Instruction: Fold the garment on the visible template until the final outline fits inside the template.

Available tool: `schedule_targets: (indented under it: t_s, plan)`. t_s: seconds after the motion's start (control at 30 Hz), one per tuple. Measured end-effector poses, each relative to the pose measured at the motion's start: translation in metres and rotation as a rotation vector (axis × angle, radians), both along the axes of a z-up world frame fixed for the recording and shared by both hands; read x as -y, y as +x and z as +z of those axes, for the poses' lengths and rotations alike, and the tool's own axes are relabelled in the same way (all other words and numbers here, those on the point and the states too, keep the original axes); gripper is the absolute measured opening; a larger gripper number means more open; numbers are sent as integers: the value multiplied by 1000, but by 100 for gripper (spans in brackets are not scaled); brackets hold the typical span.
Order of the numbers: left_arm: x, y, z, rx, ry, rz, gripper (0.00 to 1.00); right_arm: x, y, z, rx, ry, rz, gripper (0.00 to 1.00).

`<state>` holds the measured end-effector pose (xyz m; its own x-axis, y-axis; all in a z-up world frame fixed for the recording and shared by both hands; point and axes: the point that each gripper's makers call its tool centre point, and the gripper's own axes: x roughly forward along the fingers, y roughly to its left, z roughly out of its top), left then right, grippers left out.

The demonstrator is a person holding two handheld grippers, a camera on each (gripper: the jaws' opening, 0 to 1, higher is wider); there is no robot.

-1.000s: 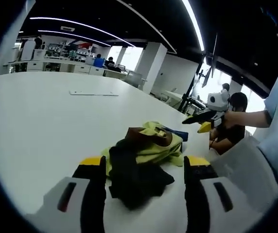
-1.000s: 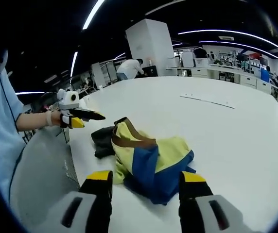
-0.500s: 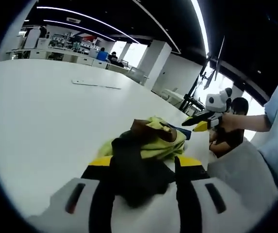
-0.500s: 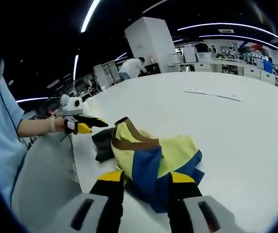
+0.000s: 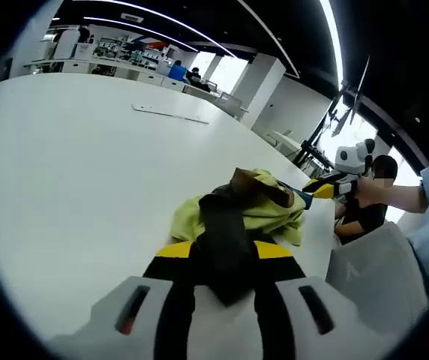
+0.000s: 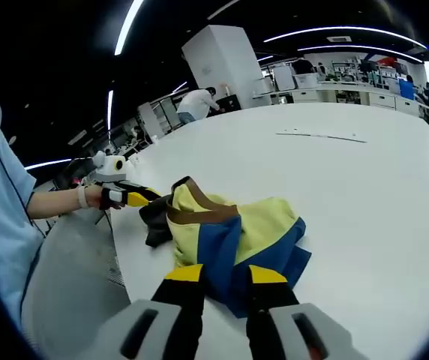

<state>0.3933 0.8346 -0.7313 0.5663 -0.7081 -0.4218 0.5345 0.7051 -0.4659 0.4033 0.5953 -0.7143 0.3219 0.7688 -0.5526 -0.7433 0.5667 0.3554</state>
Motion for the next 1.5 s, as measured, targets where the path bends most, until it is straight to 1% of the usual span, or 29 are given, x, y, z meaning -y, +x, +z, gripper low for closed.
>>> schedule_targets:
  t_s: [0.07, 0.2, 0.4, 0.5, 0.63, 0.7, 0.73, 0.77, 0.97, 1.0, 1.03, 1.07, 1.27, 1.33, 1.37, 1.4, 1.43, 1.47, 1.5]
  plan:
    - [0, -2, 0, -8, -4, -3, 22, 1, -1, -3, -7, -5, 0, 14]
    - [-1, -3, -3, -22, 5, 0, 21, 3, -5, -9, -39, -10, -2, 10]
    - [-2, -5, -3, -41, -5, 7, 15, 2, -8, -10, -52, -3, -6, 4]
    - [-1, -5, -3, -49, -11, 8, 10, 2, -8, -9, -51, -3, -7, 0]
    - [-1, -3, -2, -45, -10, 20, 8, 3, -8, -6, -48, 1, -10, 0]
    - [-2, -2, -2, -53, -10, 27, 4, 3, -8, -5, -46, 0, -12, 0]
    - [-2, -2, -2, -54, -10, 28, 1, 3, -8, -5, -46, -1, -13, 0]
    - [-3, -2, -2, -56, -13, 30, 0, 3, -8, -4, -40, -2, -13, 0]
    - [-6, -2, 3, -35, -8, 39, 0, 2, -8, 1, -25, -8, -10, 0]
    - [-7, -2, 7, -41, -28, 51, 0, 2, -8, 3, -19, -12, -10, 0]
    - [-7, -2, 8, -43, -34, 57, 0, 2, -7, 5, -4, -15, -14, 0]
    - [-11, 0, 12, -38, -37, 78, 0, 2, -6, 7, 2, -15, -15, 0]
    - [-27, 7, 40, 39, -52, 135, 0, 4, 4, 26, 49, -19, -26, 0]
    - [-32, 7, 48, 63, -39, 142, 0, 4, 9, 35, 78, -21, -27, 0]
    - [-36, 8, 54, 89, -24, 143, 0, 3, 12, 42, 98, -19, -31, 0]
    - [-38, 8, 58, 99, -19, 144, 0, 3, 14, 48, 119, -18, -33, 0]
    - [-43, 9, 64, 119, -5, 152, 0, 2, 19, 58, 173, -11, -36, 0]
    - [-47, 11, 69, 132, -2, 167, 0, 2, 19, 64, 175, -1, -40, 0]
    - [-51, 12, 77, 146, -12, 179, 0, 1, 21, 73, 184, 14, -48, 0]
